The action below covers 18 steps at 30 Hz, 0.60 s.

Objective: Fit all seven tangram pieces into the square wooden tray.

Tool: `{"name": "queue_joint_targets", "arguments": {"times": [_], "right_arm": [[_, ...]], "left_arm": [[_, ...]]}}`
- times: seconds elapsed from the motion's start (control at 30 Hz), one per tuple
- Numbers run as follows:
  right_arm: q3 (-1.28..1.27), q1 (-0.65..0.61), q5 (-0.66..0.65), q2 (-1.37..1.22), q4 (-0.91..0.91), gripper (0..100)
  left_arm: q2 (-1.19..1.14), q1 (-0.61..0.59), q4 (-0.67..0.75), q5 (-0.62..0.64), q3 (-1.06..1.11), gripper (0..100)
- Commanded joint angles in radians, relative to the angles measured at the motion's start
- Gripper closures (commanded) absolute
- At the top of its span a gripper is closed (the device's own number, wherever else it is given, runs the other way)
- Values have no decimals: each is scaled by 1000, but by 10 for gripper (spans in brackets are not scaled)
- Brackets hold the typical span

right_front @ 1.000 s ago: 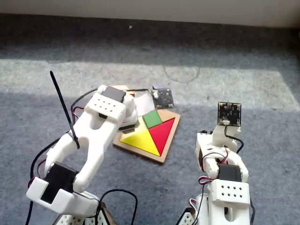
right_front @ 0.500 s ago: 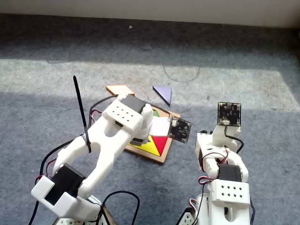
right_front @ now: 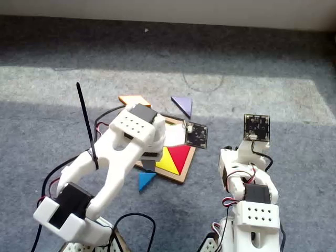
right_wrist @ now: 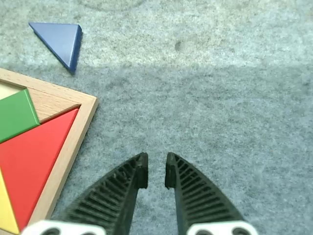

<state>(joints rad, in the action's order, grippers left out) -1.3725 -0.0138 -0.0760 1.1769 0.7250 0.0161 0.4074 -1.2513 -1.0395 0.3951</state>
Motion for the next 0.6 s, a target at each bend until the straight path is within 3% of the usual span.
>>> {"name": "queue_joint_targets", "arguments": {"times": [0.0, 0.17, 0.3, 0.57], "right_arm": [[5, 12, -11, 15, -21, 921], [5, 12, -11, 15, -21, 921], [5, 12, -11, 15, -21, 921], [4, 12, -11, 15, -21, 921]], "left_arm": [[19, -54, -63, 95, -50, 772], [128, -94, -180, 210, -25, 771], [257, -90, -187, 325, 114, 768], [334, -91, 80, 589, 427, 700]]}}
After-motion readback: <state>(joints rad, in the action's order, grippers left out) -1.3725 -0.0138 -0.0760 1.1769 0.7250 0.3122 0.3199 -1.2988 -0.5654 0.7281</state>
